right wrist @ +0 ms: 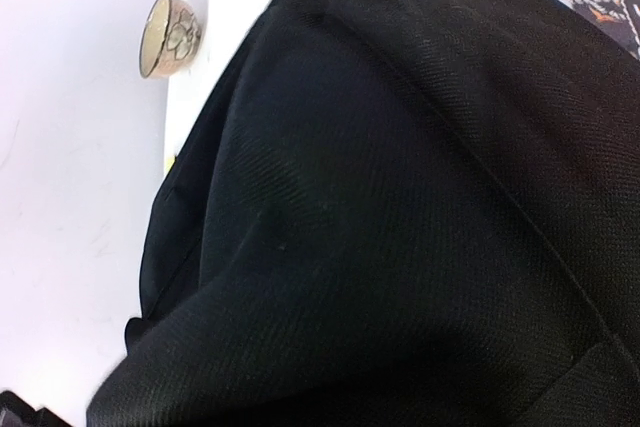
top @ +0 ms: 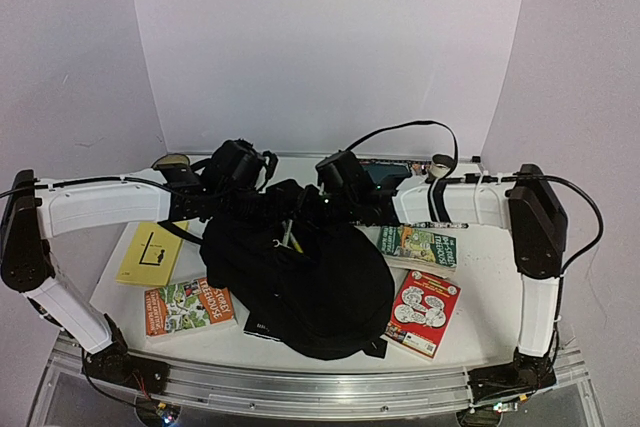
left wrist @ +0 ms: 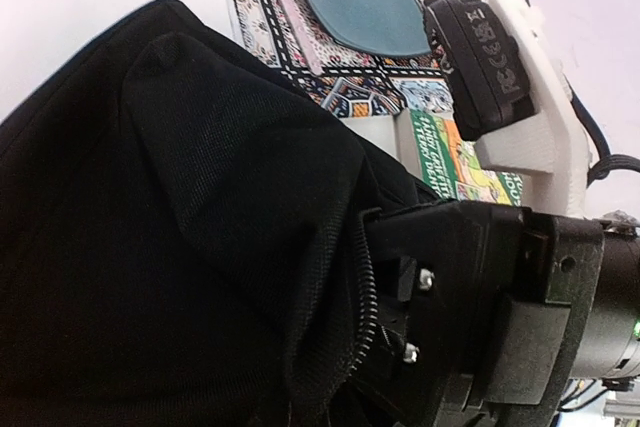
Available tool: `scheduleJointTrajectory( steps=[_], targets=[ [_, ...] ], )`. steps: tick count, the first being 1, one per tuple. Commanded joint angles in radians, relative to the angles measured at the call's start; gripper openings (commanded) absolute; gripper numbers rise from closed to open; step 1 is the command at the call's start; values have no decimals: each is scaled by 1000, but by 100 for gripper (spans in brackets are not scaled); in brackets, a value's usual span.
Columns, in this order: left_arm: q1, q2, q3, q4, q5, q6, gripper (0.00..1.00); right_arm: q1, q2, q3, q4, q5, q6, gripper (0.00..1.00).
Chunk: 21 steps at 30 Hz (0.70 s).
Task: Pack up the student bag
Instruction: Place the pen in the upper front pocket of the bag, then hold the student bag from the book.
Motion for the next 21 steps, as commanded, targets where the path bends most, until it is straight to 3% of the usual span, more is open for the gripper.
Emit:
scheduleJointTrajectory(
  steps=[1,9,12,13,17,21],
  targets=[
    [-18,-8,4,82,-50,13,0,-6,-47,-13,18,-52,-89,45],
    [-18,15,17,81,-82,55,7,-6,-201,-111,-76,-78,-356,62],
    [-19,13,20,82,-87,68,16,-5,-268,-163,-101,-65,-478,70],
    [-19,12,22,82,-88,72,19,-5,-294,-184,-105,-53,-514,79],
    [-18,-14,21,81,-89,79,31,-7,-363,-263,-107,-76,-682,95],
    [-18,-64,-3,75,-92,68,42,-8,-406,-302,-113,-99,-776,98]
  ],
)
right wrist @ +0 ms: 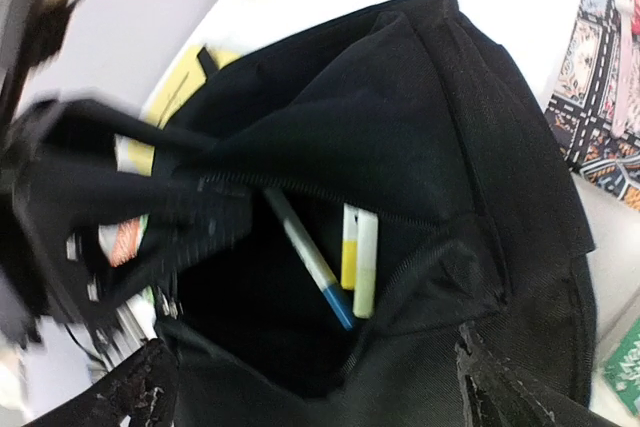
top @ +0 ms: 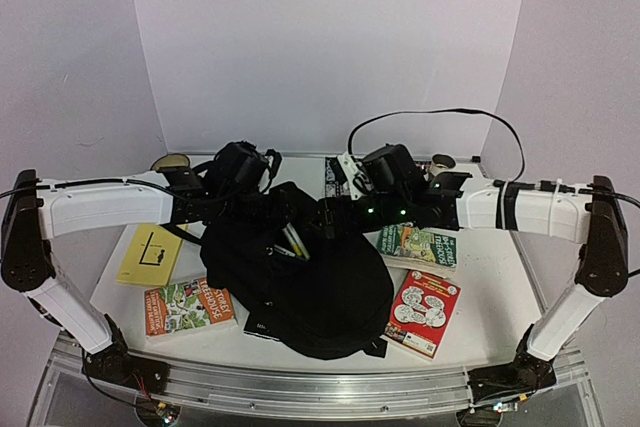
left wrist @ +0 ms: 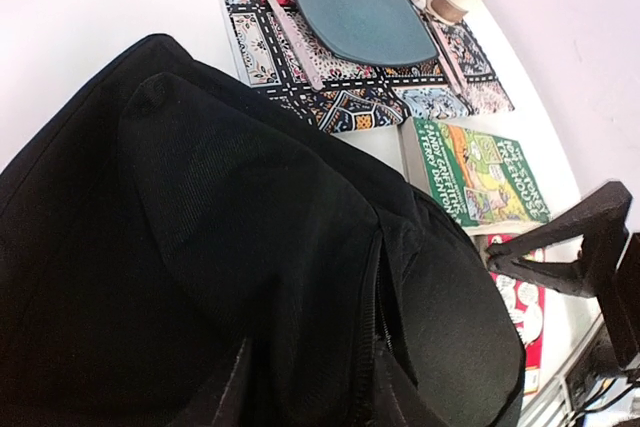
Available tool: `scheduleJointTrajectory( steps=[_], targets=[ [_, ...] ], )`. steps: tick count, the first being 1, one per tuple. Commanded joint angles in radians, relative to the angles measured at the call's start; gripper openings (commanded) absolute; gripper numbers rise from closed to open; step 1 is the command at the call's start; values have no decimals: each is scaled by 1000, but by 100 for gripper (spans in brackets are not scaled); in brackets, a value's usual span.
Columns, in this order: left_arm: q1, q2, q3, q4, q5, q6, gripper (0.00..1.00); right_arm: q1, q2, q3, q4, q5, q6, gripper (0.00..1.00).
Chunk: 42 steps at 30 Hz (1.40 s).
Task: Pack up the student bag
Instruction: Hold the student bag from the book.
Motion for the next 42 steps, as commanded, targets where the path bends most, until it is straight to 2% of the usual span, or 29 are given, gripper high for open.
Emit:
scheduleJointTrajectory(
  steps=[1,5,11,17,21,30,34,42],
  targets=[
    [-3,-83,-6,40,-24,-1,46,-1,-58,-40,-25,-23,-184,98],
    [-2,-146,-40,6,-37,-42,62,-1,-43,-17,-54,-8,-205,98],
    [30,-279,-181,-57,-63,-182,84,8,-9,31,-116,-82,-251,98],
    [80,-426,-365,-62,-44,-314,88,57,12,61,-146,-31,-320,98],
    [85,-473,-432,-46,-39,-381,89,90,22,93,-179,1,-360,98],
    [85,-435,-518,127,-7,-466,84,151,69,186,-211,23,-448,98],
    [84,-402,-538,177,-15,-496,79,164,109,251,-240,9,-474,98],
    [84,-344,-578,306,15,-541,49,195,185,345,-268,-35,-535,94]
  ],
)
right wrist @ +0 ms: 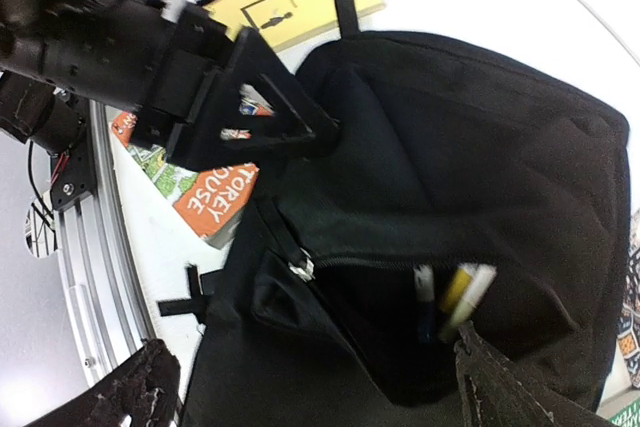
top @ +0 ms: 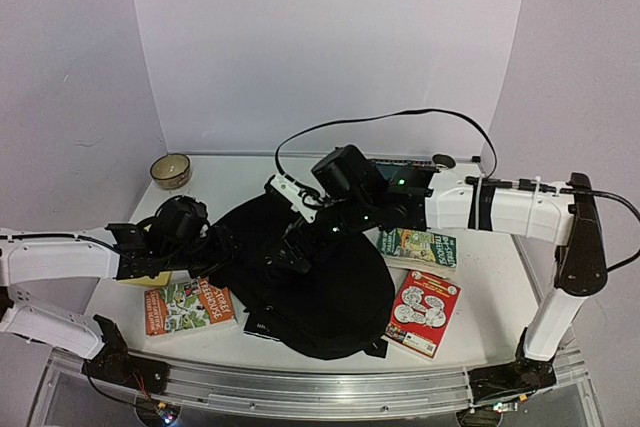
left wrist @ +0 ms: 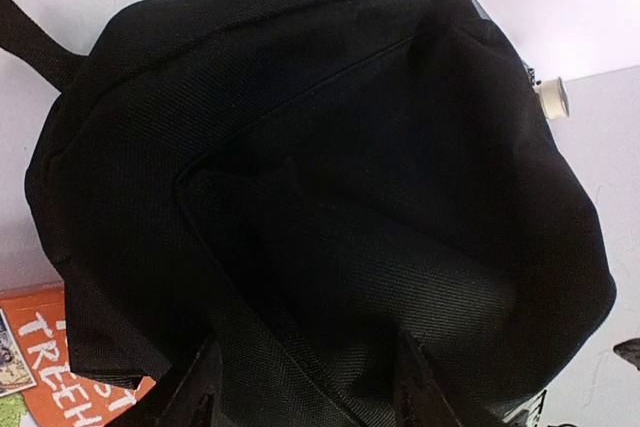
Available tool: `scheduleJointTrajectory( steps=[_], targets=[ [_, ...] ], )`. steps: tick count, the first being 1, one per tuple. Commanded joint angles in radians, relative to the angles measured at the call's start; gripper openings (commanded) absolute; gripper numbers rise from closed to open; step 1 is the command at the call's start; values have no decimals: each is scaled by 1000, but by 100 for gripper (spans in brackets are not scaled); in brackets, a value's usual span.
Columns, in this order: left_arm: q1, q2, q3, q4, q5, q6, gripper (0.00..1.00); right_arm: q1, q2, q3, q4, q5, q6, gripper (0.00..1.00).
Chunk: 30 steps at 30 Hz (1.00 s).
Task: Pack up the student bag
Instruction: Hold the student bag from the book, then pick up the student bag from the upper front pocket.
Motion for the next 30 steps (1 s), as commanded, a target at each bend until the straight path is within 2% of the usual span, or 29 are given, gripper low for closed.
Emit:
scheduleJointTrajectory(
  steps=[1,6,10,17,25,30],
  targets=[
    [-2,35,-13,154,41,-39,45,24,51,78,-45,-34,-80,93],
    [-6,61,-17,233,71,-53,26,44,86,113,-64,-38,-125,89],
    [-11,85,-19,293,95,-60,17,51,111,136,-85,-36,-164,85],
    [-20,119,-11,310,103,-71,15,51,187,202,-117,27,-208,81],
    [-28,122,0,314,106,-70,1,77,251,244,-136,81,-271,64],
    [-33,127,2,318,114,-71,0,88,294,258,-137,189,-299,57]
  ],
)
